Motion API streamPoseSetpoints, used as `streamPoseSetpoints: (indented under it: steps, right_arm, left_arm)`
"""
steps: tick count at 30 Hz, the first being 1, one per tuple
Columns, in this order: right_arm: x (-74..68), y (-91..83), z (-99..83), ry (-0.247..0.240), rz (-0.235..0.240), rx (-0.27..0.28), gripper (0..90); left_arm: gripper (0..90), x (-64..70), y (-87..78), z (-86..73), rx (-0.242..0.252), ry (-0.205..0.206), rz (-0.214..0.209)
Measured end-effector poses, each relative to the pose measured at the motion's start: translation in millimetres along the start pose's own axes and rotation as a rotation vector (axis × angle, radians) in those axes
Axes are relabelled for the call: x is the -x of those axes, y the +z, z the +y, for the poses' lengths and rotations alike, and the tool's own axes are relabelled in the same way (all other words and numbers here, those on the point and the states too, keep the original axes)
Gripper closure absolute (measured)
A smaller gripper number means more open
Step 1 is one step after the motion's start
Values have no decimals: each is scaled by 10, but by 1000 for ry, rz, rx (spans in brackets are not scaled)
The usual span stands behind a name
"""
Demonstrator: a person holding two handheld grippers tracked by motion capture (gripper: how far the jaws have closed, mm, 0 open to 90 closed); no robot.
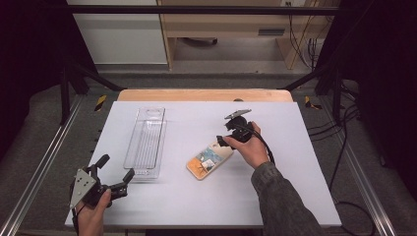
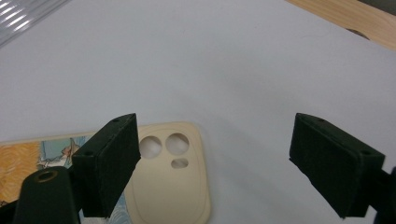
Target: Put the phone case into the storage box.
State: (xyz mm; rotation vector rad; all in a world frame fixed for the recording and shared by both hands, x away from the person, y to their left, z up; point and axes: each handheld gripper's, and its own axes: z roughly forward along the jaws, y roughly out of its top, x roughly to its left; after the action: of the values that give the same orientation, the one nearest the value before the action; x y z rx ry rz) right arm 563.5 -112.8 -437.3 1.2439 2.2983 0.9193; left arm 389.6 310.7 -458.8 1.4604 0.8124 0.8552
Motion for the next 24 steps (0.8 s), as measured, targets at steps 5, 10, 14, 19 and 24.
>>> streamPoseSetpoints:
  steps: [5,10,14,19,24]
  right_arm:
    - [-16,105,8,-2,-13,-19,164]
    - [-16,154,28,-2,-26,-25,171]
    - [2,206,41,8,-42,-31,199]
    - [26,264,31,20,-52,-39,276]
    - [47,358,-3,0,-50,-53,431]
  left_arm:
    - [11,-3,-12,5,2,-1,-1]
    - [11,-14,-13,6,6,-5,5]
    - [11,-11,-16,15,9,-5,5]
    - [12,-4,-1,13,6,-4,1]
    - [12,2,0,9,1,2,-2]
